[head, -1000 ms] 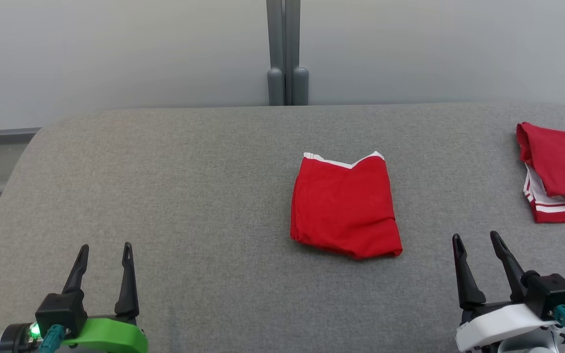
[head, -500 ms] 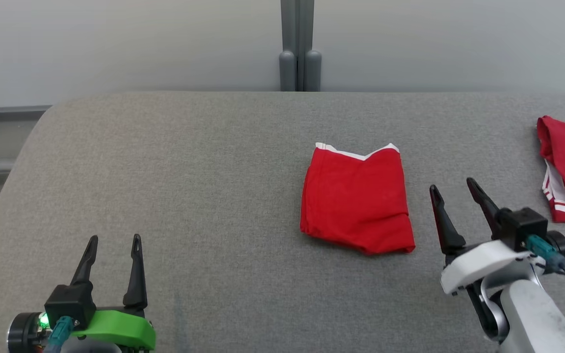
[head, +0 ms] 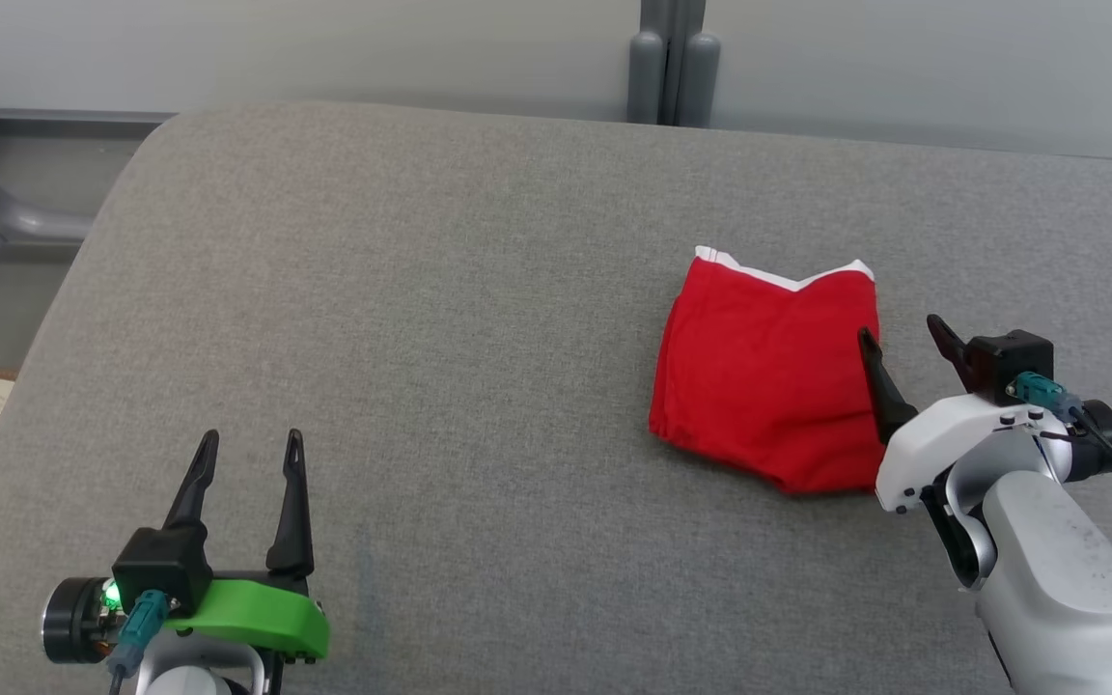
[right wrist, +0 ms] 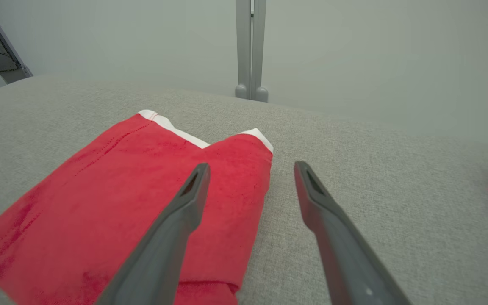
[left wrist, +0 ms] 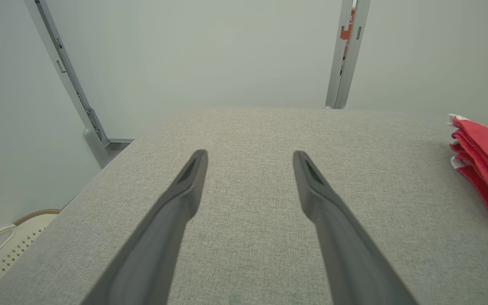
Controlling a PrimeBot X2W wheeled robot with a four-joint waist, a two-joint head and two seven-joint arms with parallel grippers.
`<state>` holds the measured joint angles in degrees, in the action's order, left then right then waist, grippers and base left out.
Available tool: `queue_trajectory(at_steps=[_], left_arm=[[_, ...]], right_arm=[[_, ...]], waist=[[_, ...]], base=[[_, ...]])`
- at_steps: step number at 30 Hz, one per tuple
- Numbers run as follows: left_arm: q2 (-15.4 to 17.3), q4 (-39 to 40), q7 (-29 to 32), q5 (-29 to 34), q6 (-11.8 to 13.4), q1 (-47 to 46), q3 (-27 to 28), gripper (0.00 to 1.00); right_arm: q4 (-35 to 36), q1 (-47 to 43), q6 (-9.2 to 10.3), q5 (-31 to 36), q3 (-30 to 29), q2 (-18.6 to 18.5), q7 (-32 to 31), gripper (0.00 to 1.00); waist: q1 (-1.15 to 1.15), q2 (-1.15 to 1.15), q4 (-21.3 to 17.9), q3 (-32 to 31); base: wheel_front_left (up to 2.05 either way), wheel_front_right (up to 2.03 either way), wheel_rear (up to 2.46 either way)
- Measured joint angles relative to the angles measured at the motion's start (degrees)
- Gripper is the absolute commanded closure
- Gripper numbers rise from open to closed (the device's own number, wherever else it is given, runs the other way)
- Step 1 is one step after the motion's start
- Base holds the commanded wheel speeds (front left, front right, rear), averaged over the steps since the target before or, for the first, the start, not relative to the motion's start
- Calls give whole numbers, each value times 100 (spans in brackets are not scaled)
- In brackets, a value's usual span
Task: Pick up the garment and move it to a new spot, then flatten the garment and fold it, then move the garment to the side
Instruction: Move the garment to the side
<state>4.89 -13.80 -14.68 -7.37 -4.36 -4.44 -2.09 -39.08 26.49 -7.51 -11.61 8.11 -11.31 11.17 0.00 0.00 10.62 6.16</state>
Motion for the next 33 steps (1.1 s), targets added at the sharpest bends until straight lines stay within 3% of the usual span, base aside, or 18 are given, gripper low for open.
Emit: queue_trajectory(at_steps=[8, 16, 17, 18, 24, 33], left_arm=[[-44, -89, -11, -10, 1, -208, -93, 0], [-53, -113, -29, -42, 34, -215, -76, 0], [-56, -110, -29, -51, 34, -215, -81, 0], [-64, -109, -30, -51, 34, -215, -89, 0], [-75, -66, -35, -63, 34, -220, -76, 0], [-99, 74, -43, -62, -20, -430, -142, 0]], right_arm=[[-1037, 269, 0, -168, 7, 147, 115, 0], [-1641, 325, 0, -386, 69, 338, 274, 0], [-1693, 335, 0, -448, 110, 363, 287, 65], [-1722, 355, 0, -506, 170, 387, 289, 100], [-1755, 589, -7, -639, 617, 296, 298, 100], [-1372, 1360, -4, -905, 1644, -691, -129, 100]], waist=[[0, 0, 224, 335], [0, 0, 218, 407], [0, 0, 203, 402], [0, 0, 188, 399], [0, 0, 51, 408], [0, 0, -318, 693]], base=[[0, 0, 0], [0, 0, 0], [0, 0, 0], [0, 0, 0], [0, 0, 0], [0, 0, 0]])
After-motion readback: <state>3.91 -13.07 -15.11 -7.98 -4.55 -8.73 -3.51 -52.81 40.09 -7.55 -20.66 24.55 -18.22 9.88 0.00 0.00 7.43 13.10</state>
